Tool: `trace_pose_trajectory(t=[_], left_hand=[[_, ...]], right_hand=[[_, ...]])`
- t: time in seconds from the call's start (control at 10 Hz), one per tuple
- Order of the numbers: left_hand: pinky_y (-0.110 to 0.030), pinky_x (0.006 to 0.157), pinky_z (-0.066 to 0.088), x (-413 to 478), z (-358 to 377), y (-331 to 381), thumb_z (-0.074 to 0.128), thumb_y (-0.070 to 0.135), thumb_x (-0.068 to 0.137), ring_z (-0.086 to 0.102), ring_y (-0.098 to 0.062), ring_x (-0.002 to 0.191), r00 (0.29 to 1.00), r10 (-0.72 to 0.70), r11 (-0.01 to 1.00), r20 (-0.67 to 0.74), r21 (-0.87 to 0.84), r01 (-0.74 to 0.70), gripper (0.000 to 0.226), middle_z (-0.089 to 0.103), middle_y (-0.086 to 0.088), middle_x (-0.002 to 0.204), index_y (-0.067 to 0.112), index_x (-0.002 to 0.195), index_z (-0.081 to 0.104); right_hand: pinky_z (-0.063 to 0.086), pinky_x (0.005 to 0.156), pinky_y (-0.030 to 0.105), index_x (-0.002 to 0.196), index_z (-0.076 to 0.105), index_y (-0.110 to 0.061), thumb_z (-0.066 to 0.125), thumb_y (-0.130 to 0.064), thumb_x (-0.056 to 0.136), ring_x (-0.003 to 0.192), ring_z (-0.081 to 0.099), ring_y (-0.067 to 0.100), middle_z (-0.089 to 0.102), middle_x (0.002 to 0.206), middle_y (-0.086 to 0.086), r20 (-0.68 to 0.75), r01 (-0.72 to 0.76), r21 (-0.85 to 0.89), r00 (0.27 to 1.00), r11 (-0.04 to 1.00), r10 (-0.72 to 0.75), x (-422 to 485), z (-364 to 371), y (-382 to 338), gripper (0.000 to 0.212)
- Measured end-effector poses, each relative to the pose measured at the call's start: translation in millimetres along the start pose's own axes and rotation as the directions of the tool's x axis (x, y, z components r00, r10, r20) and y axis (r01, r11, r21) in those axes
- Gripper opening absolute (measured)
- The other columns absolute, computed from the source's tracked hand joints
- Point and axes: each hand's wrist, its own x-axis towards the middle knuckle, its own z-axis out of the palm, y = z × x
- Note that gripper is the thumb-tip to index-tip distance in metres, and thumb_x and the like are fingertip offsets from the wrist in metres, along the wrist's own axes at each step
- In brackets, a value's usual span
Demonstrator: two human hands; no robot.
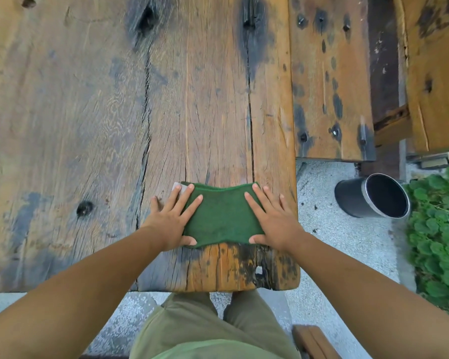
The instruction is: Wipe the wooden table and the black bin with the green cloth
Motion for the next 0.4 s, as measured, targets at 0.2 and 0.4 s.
trace_pose_trajectory(t=[0.2,0.4], left_hand=[[-0.066,0.113,0.012,-10,-32,25,0.050,0.051,0.096,-0.011,-0.037,0.150,0.994,-0.111,0.994,0.016,0.007,0.111,0.093,-0.019,-0.014,0.163,0.019,0.156,-0.013],[-0.050,0.104,0.040,-26,-102,29,0.049,0.029,0.098,0.054,-0.030,0.120,0.952,-0.215,0.965,-0.216,-0.198,0.173,0.036,0.057,-0.009,0.129,0.014,0.131,0.047]], right_hand=[[0.018,0.123,0.054,0.160,-0.008,-0.023,0.062,-0.042,0.094,0.155,0.004,0.033,-0.010,0.169,0.010,0.065,-0.090,0.021,0.994,0.996,0.088,-5,-32,-30,0.099],[0.054,0.085,0.042,0.132,0.054,-0.016,0.051,-0.032,0.098,0.105,0.064,0.031,0.068,0.116,0.009,-0.212,-0.070,0.224,0.970,0.972,0.118,-27,-110,-35,0.038]])
